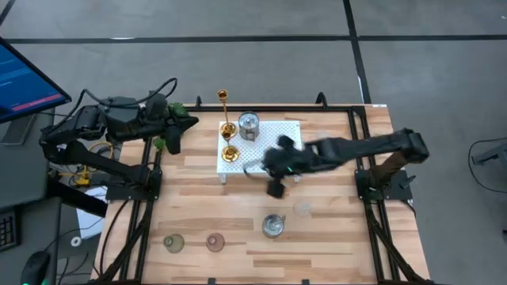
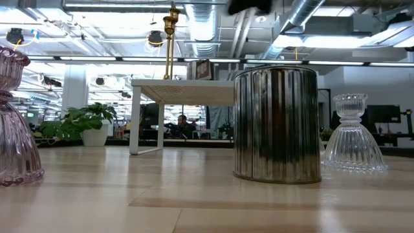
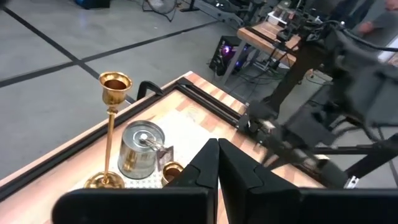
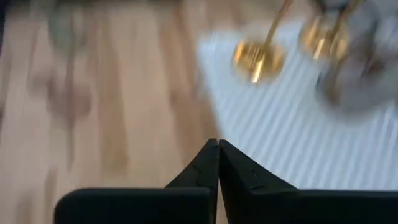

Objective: Pick & Place candle stick holders
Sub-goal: Put the silver scented candle on the shelf

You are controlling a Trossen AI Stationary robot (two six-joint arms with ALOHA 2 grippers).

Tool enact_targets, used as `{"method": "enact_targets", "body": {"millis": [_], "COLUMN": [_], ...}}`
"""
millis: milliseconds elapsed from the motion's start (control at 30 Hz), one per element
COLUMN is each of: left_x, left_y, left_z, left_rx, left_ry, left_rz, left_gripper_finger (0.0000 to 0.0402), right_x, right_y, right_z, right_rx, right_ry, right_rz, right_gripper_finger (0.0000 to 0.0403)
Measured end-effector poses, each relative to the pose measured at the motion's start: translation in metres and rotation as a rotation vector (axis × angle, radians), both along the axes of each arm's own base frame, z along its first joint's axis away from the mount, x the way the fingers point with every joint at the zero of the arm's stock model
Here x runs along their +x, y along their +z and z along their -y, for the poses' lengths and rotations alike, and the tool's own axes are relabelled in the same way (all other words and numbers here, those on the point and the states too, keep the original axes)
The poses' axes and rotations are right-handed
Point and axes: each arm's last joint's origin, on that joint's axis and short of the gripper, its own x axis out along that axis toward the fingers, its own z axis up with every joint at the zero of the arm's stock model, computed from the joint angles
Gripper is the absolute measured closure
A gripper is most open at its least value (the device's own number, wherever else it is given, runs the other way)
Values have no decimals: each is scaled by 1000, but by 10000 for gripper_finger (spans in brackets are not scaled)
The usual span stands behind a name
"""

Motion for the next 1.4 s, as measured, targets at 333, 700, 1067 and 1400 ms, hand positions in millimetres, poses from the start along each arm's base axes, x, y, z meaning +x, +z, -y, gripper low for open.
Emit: {"method": "enact_targets", "body": {"millis": [333, 700, 1067, 1400], "left_x": [0, 1, 1, 1], "left_y": [0, 0, 0, 0], "left_z": [0, 2, 2, 2], "left_rx": [0, -8, -8, -8], "left_ry": [0, -52, -53, -53], "left_rz": [-2, -2, -2, -2], "left_gripper_finger": [393, 392, 392, 392], "right_x": [-11, 28, 38, 39], "right_y": [-47, -110, -126, -126], "right_z": [-53, -68, -61, -60], "right_rx": [155, 221, 195, 217], "right_ry": [-40, 24, 77, 155], "right_rz": [-336, -455, -494, -503], "right_gripper_finger": [244, 162, 222, 324]}}
